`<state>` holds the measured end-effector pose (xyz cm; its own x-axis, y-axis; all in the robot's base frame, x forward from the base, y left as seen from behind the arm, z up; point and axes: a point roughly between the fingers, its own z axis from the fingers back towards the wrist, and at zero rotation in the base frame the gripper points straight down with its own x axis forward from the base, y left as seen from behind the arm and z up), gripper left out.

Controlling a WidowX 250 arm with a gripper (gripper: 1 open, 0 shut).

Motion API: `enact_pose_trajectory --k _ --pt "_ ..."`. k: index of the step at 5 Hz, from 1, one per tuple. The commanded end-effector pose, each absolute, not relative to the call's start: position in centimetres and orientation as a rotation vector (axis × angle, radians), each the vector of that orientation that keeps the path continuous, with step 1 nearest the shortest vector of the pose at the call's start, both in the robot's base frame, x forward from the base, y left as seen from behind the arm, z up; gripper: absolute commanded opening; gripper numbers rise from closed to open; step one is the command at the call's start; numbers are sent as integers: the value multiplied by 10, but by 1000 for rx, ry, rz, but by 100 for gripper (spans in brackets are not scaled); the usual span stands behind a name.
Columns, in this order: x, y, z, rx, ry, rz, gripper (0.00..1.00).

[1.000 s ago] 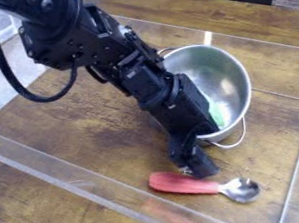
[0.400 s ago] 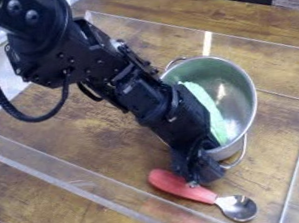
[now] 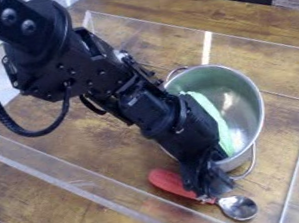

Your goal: Move the pink spoon to the right

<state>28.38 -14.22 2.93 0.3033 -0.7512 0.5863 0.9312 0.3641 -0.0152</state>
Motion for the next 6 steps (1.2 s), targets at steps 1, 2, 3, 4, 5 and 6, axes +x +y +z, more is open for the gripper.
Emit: enact_pose_trajectory --k 1,2,3,4,5,6 --pt "276 -148 30 -401 -509 -1076 0" --pt "277 -146 32 -392 -501 -1010 0" --pt "278 -142 35 -410 -480 -1048 0" --pt "283 -138 37 -429 -468 -1085 0" --pt "286 -133 30 -438 -469 -1084 0" --pt "284 -129 26 -451 -466 -1081 0"
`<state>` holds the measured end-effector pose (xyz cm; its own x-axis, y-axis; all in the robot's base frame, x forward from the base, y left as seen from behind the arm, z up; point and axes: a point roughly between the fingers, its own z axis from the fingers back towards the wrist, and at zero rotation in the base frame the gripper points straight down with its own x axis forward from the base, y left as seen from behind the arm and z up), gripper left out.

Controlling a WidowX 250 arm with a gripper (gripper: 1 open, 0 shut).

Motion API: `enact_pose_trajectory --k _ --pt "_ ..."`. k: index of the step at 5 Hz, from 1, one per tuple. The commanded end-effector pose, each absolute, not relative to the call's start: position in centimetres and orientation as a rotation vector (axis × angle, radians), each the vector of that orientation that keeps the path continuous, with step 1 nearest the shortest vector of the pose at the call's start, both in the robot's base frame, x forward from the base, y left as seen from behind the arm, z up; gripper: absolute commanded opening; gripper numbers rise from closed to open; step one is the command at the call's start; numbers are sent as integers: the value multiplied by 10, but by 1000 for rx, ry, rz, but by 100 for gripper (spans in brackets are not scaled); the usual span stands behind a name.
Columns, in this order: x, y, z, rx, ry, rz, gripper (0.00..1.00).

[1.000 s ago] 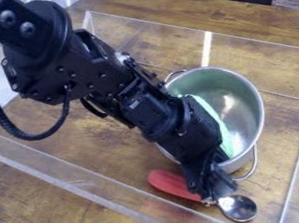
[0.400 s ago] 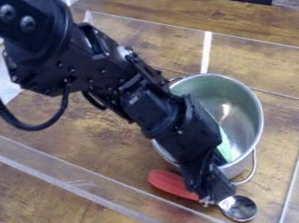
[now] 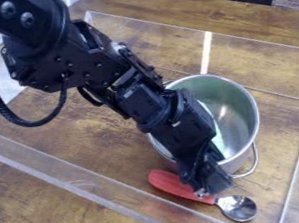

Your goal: Move the pink spoon to the right

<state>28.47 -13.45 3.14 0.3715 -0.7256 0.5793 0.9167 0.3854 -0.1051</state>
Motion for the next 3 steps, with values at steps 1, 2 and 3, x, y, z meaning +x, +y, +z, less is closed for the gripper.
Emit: enact_pose_trajectory --k 1,2,3 --pt "289 -127 28 -455 -463 -1053 0" --pt "294 -125 30 -459 -459 -1025 0" --pt "300 -131 25 -469 -461 -995 0"
